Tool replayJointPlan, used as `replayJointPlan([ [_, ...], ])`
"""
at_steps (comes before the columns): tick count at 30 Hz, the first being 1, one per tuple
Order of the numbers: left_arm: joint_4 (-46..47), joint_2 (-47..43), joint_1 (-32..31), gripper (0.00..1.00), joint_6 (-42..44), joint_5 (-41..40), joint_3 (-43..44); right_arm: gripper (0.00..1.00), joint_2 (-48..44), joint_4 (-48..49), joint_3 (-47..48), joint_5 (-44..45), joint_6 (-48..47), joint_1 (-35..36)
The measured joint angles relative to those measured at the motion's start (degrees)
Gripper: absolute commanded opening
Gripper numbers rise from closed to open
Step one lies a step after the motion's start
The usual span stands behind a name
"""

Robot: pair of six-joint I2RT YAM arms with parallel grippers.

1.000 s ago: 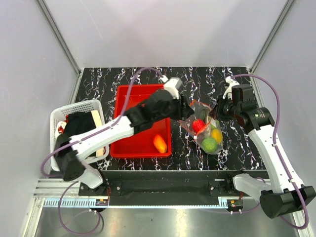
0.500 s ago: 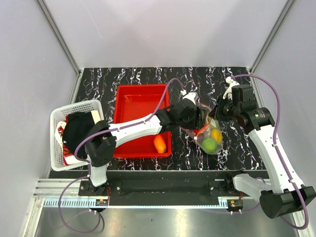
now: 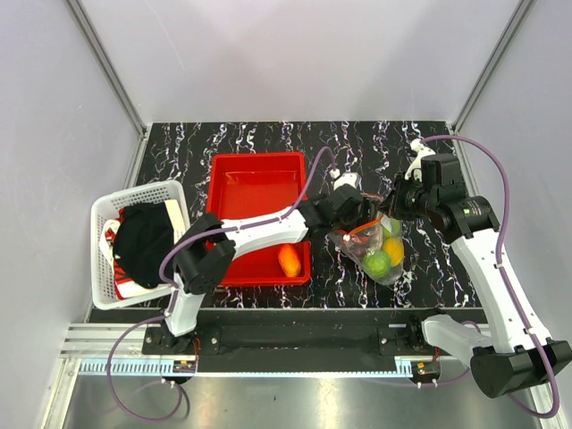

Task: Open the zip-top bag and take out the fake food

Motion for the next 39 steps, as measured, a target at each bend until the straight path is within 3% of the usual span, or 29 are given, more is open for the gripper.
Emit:
replayJointPlan([
  [12,0.3,4.7,0.0,0.84,0.3,-1.0,2.5,0.0,-0.1,-0.2,-0.4,-0.4,0.4,0.0],
  [15,0.3,5.0,-0.1,0.78,0.5,-1.0,2.5,0.0,-0.2,-0.4,-0.4,-0.4,0.4,0.0],
  [18,0.3,5.9,-0.1,0.62,1.2,-0.8,3.2,0.0,-0.2,-0.4,-0.4,-0.3,0.4,0.0],
  [20,0.3,6.4,-0.1,0.47,1.8,-0.6,3.7,0.0,-0.2,-0.4,-0.4,-0.2,0.4,0.0],
  [23,-0.3,6.4,-0.1,0.33,2.7,-0.4,3.9,0.0,-0.2,-0.5,-0.4,0.1,0.4,0.0],
  [31,-3.0,4.2,-0.1,0.22,6.9,-0.3,5.1,0.0,-0.3,-0.4,-1.1,1.2,0.2,0.0],
  [39,-3.9,-9.5,-0.3,0.18,10.7,1.2,4.2,0.0,-0.8,-0.4,-1.5,2.3,-0.4,0.0],
])
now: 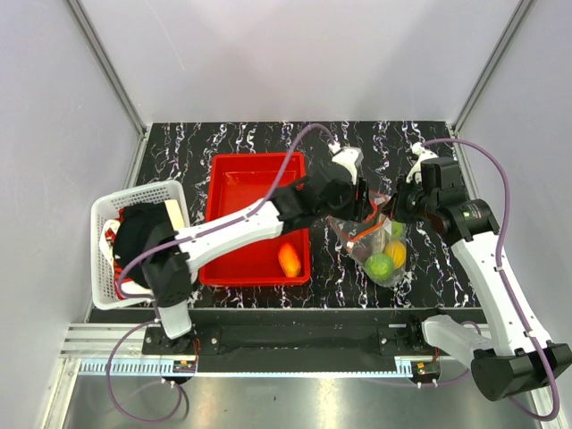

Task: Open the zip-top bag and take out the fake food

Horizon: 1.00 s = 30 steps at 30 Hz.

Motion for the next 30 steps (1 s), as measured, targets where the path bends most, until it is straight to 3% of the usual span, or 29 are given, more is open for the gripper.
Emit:
replayJointPlan([
  [7,-0.4,-12.8,0.0,0.15,4.0,0.6,-7.0,0.0,-1.2,0.0,0.0,1.9,-0.5,0.0],
  [13,-1.5,-24.5,0.7,0.19,7.2,-0.9,-18.3,0.0,-1.3,0.0,-0.2,2.5,-0.7,0.0],
  [18,-1.4,-32.8,8.2,0.18,6.1,-0.8,-29.7,0.0,-1.3,0.0,-0.2,2.4,-0.7,0.0],
  [23,-0.4,-29.7,15.8,0.17,4.9,2.0,-36.1,0.0,-1.2,0.0,-0.2,2.3,-0.7,0.0],
  [30,3.5,-17.2,20.5,0.16,5.0,7.0,-35.9,0.0,-1.2,0.0,-0.2,2.2,-0.7,0.0],
])
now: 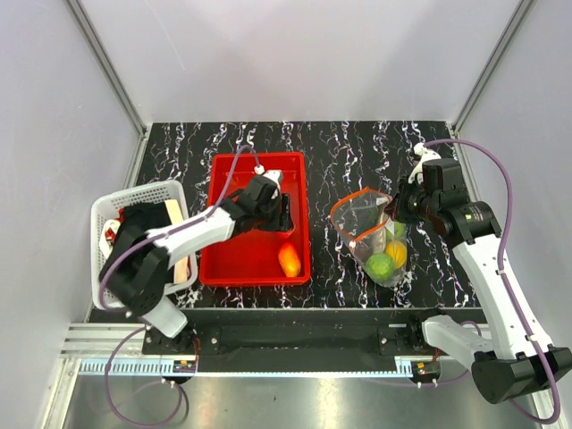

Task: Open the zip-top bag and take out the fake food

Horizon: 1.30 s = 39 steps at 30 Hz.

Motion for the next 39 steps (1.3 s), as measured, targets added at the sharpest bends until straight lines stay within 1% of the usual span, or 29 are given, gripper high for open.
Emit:
replayJointPlan([
  [2,0.6,4.3,1.2,0.27,0.0,1.2,1.5,0.0,0.0,0.0,0.0,0.0,0.0,0.0],
  [3,0.8,5.8,1.6,0.34,-0.1,1.7,2.0,0.0,0.0,0.0,0.0,0.0,0.0,0.0],
  [4,0.7,7.4,2.1,0.47,-0.1,2.4,2.9,0.0,0.0,0.0,0.0,0.0,0.0,0.0],
  [6,1.1,9.7,2.4,0.63,-0.5,3.1,4.1,0.0,0.0,0.0,0.0,0.0,-0.1,0.0],
  [7,1.2,10.1,2.4,0.69,-0.7,3.4,4.3,0.0,0.0,0.0,0.0,0.0,-0.1,0.0],
  [8,1.2,10.1,2.4,0.78,-0.9,3.5,4.3,0.0,0.0,0.0,0.0,0.0,-0.2,0.0],
  [9,1.3,10.1,2.4,0.81,-1.1,3.5,4.3,0.0,0.0,0.0,0.0,0.0,-0.2,0.0],
  [11,1.5,9.3,2.4,0.99,-1.4,3.5,4.2,0.0,0.0,0.0,0.0,-0.1,-0.2,0.0],
  [14,1.1,5.9,2.3,0.99,-1.8,3.2,3.8,0.0,0.0,0.0,0.0,-0.7,-0.2,0.0],
  [17,0.3,0.7,1.7,0.98,-2.0,2.7,3.5,0.0,0.0,0.0,-0.1,-1.3,-0.2,0.0],
  [21,-0.7,-6.3,-1.9,0.83,-2.7,2.2,4.0,0.0,0.1,0.0,-0.1,-1.6,-0.2,0.0],
  [22,-1.2,-7.2,-3.7,0.74,-2.8,2.3,4.9,0.0,0.1,0.0,-0.2,-1.6,-0.2,0.0],
  [24,-1.4,-7.5,-6.9,0.63,-3.3,2.9,7.7,0.0,0.1,0.0,-0.2,-1.7,-0.2,0.0],
  [25,-1.4,-7.0,-8.6,0.56,-3.7,3.4,9.9,0.0,0.1,0.0,-0.2,-1.9,-0.2,0.0],
  [28,-0.7,-3.9,-12.7,0.45,-4.2,4.7,16.9,0.0,0.1,0.0,-0.2,-2.4,-0.2,0.0],
  [30,0.0,-0.3,-14.4,0.42,-4.6,5.9,21.6,0.0,0.1,0.0,-0.2,-2.7,-0.1,0.0],
  [33,1.1,5.1,-15.3,0.37,-5.9,7.9,26.2,0.0,0.1,0.0,-0.2,-3.0,-0.1,0.0],
  [36,1.4,11.6,-16.0,0.33,-7.7,10.0,29.2,0.0,0.1,0.0,-0.2,-3.0,0.1,0.0],
  [39,1.5,17.0,-16.4,0.3,-9.6,11.4,30.5,0.0,0.1,0.0,-0.2,-3.2,0.5,0.0],
])
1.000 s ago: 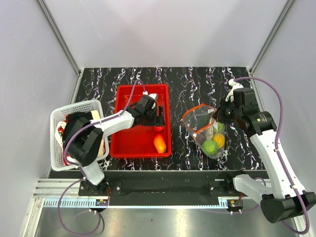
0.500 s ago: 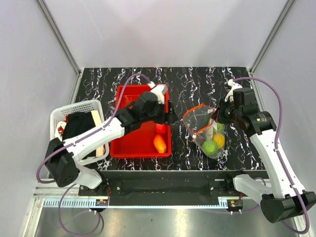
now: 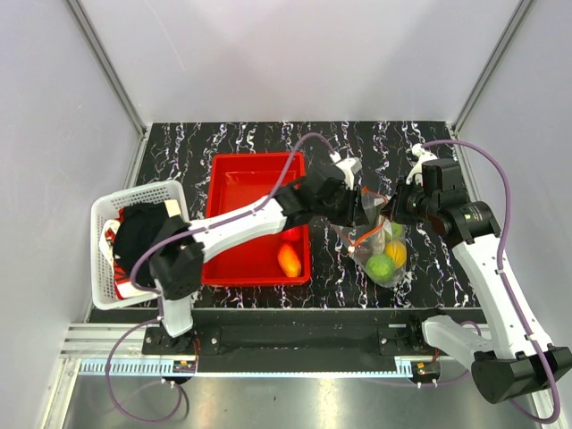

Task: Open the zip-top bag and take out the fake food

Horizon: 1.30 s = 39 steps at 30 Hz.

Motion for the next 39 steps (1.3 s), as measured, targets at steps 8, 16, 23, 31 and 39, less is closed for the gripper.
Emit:
replayJointPlan([
  [8,0.0,7.5,-2.6,0.3,-2.2,1.7,0.5,0.0,0.0,0.0,0.0,-0.7,0.5,0.0],
  [16,0.0,8.4,-4.4,0.48,-1.7,0.7,0.5,0.0,-1.0,0.0,-0.5,-0.8,0.5,0.0],
  [23,-0.2,10.1,-4.4,0.61,-0.9,-1.4,0.4,0.0,-1.6,0.0,-2.5,-0.8,0.6,0.0],
  [31,-0.6,13.5,-4.4,0.73,-0.1,-2.5,-0.4,0.0,-1.7,0.0,-5.0,-0.8,1.3,0.0],
  [39,-0.4,14.1,-4.6,0.69,0.9,-4.7,-1.8,0.0,-1.6,0.6,-6.5,-1.2,2.0,0.0],
])
